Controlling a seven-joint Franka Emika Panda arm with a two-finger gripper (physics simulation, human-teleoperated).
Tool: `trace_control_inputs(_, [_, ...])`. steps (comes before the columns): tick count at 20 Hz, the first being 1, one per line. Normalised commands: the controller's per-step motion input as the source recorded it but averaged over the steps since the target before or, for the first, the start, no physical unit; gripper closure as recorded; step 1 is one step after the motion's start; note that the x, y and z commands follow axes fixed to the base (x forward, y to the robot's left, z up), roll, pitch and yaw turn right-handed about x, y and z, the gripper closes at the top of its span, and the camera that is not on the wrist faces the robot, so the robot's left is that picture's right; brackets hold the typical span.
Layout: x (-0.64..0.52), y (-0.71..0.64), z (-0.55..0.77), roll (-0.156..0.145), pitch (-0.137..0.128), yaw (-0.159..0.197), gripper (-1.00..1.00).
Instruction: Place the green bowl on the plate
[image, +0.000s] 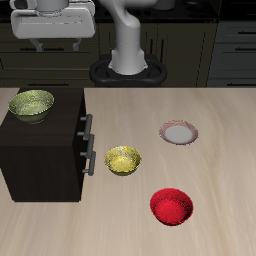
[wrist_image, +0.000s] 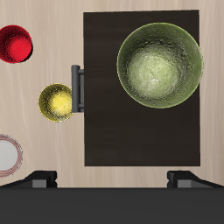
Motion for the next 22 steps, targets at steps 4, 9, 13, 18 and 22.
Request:
trace_control_inputs(4, [0.28, -0.08, 0.02, -0.004, 0.02, 0.023, -1.0])
trace_control_inputs(9, [0.18, 0.01, -0.02, 0.009, 0.012, 0.019, -1.0])
trace_control_inputs(13, [0.15, -0.21, 0.05, 0.001, 0.002, -0.018, -1.0])
trace_control_inputs(18, [0.1, -0.22, 0.02, 0.01, -0.005, -0.008, -1.0])
trace_control_inputs(22, [0.03, -0.18, -0.01, -0.009, 0.01, -0.01, -1.0])
